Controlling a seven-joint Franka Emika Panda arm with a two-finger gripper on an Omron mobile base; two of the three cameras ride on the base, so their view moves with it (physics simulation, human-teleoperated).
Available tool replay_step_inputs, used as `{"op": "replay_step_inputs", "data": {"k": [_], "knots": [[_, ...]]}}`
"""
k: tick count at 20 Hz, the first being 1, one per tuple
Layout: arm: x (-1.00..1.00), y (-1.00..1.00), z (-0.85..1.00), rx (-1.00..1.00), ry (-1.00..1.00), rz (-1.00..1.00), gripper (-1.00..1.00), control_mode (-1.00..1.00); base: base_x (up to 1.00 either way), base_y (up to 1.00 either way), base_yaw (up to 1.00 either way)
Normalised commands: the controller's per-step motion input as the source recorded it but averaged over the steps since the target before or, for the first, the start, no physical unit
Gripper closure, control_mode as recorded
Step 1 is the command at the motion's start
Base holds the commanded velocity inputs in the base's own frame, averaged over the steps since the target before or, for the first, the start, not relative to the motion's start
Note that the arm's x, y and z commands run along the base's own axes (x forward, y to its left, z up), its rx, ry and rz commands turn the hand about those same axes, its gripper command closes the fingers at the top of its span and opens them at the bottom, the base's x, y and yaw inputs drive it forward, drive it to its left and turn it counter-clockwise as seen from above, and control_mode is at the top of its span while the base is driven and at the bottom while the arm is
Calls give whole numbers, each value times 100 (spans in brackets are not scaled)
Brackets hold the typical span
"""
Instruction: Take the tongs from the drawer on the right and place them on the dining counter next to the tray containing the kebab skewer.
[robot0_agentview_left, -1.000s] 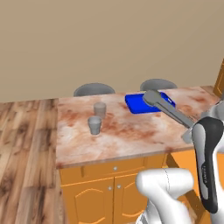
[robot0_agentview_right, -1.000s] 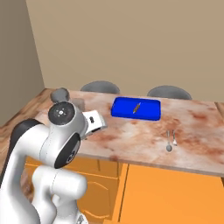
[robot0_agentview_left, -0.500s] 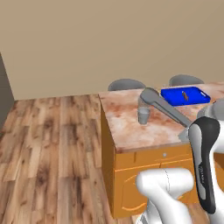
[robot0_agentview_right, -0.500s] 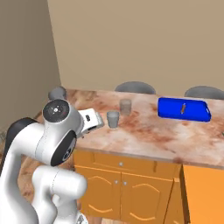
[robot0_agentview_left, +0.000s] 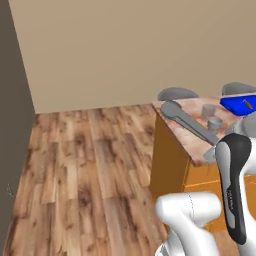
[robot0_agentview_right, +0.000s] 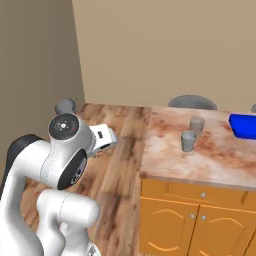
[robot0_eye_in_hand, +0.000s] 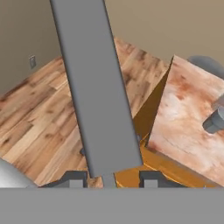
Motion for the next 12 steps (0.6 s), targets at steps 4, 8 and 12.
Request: {"op": "replay_step_inputs", "data": {"k": [4,8,12], "knots": [[0,0,0,0,0,0,100,100,80,100,-19],[0,0,0,0,0,0,100,100,100,100,-31],[0,0,0,0,0,0,100,100,100,88,-36]]}}
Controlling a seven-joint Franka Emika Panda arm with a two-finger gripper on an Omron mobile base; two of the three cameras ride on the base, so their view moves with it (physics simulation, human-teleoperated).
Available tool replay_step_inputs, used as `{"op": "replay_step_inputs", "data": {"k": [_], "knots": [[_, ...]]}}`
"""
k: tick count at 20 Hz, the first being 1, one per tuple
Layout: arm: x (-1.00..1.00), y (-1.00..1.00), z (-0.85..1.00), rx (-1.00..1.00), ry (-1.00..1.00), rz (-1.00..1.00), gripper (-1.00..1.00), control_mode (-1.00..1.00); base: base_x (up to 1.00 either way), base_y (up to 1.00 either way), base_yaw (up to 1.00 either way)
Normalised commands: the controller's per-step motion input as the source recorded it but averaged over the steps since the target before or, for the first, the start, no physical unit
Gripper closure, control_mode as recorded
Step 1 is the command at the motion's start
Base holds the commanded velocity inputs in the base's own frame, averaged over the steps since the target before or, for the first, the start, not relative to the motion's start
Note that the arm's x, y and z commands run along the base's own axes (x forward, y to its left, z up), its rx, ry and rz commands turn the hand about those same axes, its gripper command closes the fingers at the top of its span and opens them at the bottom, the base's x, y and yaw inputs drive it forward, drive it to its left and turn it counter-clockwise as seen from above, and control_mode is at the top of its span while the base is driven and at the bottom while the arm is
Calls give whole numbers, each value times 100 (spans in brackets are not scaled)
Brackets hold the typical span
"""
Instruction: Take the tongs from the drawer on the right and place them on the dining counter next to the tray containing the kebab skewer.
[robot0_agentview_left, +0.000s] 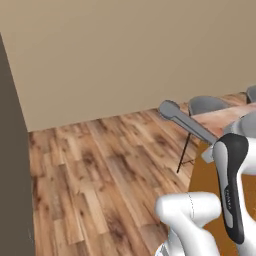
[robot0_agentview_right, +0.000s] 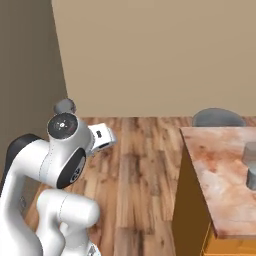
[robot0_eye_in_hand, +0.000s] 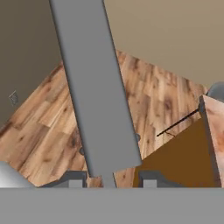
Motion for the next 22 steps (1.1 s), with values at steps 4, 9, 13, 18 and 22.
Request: {"op": "replay_step_inputs", "data": {"k": [4,9,13,18,22], "knots": [[0,0,0,0,0,0,100,100,100,94,-36],[0,0,0,0,0,0,100,100,100,91,-37],[0,0,0,0,0,0,100,100,100,74,-41],[0,0,0,0,0,0,100,100,100,23,-42],[0,0,0,0,0,0,100,100,100,23,-46]]}}
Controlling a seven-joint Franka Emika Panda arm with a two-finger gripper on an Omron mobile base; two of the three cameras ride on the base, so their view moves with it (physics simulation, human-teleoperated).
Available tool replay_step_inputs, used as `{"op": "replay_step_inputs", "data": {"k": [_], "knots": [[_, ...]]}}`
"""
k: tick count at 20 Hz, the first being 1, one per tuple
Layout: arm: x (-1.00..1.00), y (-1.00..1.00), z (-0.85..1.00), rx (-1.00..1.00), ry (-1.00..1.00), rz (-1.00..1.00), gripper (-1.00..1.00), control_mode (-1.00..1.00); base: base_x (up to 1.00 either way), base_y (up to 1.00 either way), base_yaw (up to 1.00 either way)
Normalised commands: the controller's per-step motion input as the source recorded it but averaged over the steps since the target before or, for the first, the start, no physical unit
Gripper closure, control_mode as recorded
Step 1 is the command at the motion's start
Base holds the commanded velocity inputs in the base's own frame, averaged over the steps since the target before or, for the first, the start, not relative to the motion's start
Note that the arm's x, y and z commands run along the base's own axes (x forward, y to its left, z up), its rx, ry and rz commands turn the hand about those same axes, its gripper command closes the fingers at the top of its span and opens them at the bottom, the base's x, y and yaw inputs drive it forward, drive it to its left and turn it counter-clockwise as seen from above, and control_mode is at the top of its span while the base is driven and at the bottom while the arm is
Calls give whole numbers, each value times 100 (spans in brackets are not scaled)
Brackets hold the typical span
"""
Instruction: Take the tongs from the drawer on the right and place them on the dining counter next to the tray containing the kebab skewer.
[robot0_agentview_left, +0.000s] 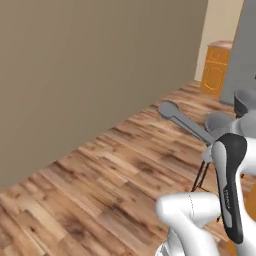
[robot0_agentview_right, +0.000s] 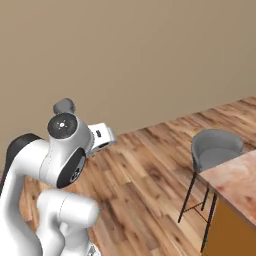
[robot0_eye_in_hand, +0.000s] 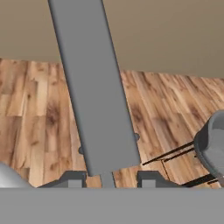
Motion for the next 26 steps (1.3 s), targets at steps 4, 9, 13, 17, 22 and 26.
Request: {"op": "replay_step_inputs", "data": {"k": [4,9,13,17,22,26], "knots": [[0,0,0,0,0,0,100,100,100,36,-64],[0,0,0,0,0,0,100,100,94,57,-77],[0,0,0,0,0,0,100,100,79,67,-84],[0,0,0,0,0,0,100,100,89,73,-80],[0,0,0,0,0,0,100,100,100,93,-64],[0,0,0,0,0,0,100,100,98,100,-46]]}}
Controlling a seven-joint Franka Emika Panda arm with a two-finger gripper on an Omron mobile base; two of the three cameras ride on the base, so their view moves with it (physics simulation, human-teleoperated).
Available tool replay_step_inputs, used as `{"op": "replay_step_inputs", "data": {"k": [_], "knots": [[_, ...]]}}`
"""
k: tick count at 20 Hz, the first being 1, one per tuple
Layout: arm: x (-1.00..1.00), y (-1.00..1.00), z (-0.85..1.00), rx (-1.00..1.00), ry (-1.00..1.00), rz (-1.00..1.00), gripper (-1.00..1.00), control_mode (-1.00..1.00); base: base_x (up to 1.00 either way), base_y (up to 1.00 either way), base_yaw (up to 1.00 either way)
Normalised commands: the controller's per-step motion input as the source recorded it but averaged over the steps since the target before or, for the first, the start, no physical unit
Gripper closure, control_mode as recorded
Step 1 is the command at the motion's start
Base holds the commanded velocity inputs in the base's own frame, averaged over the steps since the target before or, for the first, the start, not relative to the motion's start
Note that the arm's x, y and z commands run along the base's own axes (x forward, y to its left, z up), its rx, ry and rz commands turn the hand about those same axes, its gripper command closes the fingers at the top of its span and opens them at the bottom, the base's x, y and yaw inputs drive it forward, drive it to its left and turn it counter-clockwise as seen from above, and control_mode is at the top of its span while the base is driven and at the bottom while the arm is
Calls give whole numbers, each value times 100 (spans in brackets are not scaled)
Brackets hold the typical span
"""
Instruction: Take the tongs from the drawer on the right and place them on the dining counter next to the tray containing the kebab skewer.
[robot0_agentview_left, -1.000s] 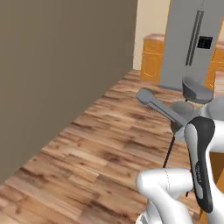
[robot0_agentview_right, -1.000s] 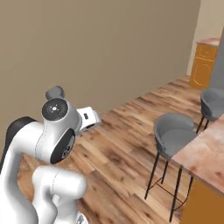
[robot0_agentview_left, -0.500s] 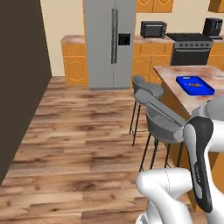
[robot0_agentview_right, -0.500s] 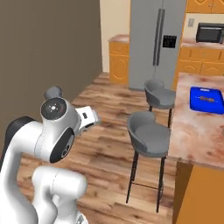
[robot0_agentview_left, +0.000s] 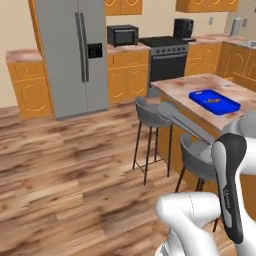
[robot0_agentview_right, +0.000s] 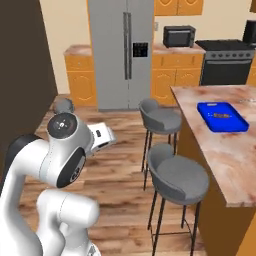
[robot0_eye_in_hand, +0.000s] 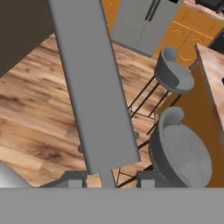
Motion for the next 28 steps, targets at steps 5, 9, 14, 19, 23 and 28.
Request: {"op": "replay_step_inputs", "data": {"k": [5,9,14,19,23,28], "knots": [[0,0,0,0,0,0,100,100,75,100,-46],[0,0,0,0,0,0,100,100,98,100,-51],[0,0,0,0,0,0,100,100,99,99,-62],[0,0,0,0,0,0,100,100,42,63,-83],[0,0,0,0,0,0,100,100,9,83,-75],[0,0,0,0,0,0,100,100,26,85,-73]]}}
